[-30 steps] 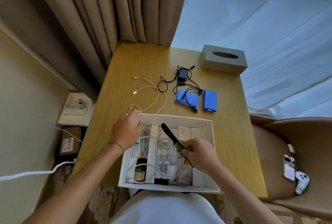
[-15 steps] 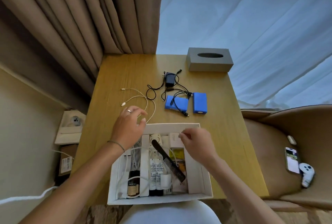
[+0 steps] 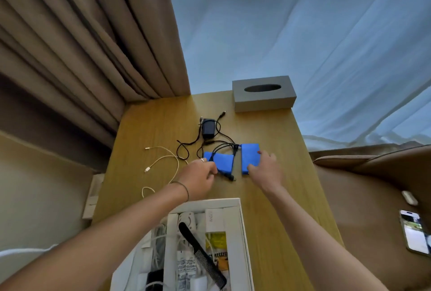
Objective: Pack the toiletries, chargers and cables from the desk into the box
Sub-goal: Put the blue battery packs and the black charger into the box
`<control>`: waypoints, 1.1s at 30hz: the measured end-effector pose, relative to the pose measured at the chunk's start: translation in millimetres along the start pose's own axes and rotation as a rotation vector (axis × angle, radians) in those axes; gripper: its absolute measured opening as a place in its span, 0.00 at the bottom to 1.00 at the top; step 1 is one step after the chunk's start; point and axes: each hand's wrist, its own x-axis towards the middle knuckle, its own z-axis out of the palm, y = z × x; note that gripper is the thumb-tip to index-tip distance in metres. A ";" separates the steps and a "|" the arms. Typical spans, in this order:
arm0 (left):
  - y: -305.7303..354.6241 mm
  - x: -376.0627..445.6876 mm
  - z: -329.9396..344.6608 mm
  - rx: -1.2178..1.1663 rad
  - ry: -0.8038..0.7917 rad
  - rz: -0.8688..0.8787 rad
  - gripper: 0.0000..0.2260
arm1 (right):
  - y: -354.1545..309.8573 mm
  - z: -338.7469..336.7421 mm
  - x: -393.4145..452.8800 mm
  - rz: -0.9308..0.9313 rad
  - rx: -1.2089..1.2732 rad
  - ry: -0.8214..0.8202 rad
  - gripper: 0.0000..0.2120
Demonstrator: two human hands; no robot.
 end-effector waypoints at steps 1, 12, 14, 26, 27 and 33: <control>0.2 7.0 2.5 0.008 -0.003 -0.002 0.09 | 1.0 5.0 8.8 0.007 -0.062 -0.017 0.31; -20.5 39.2 22.2 0.022 0.077 -0.176 0.16 | -9.3 29.1 59.3 -0.053 -0.461 -0.116 0.44; -25.5 41.2 23.6 -0.057 0.115 -0.256 0.21 | -10.1 22.5 61.2 -0.062 -0.399 -0.132 0.42; -24.1 73.6 36.0 0.238 -0.099 -0.039 0.40 | 6.3 -36.7 20.7 -0.125 0.324 -0.096 0.33; -22.0 76.7 36.6 0.270 -0.116 -0.015 0.40 | 6.0 -41.1 15.6 -0.114 0.378 -0.100 0.32; -20.0 87.5 37.7 0.344 -0.105 0.063 0.35 | -1.4 -57.9 -13.7 -0.089 0.449 -0.097 0.32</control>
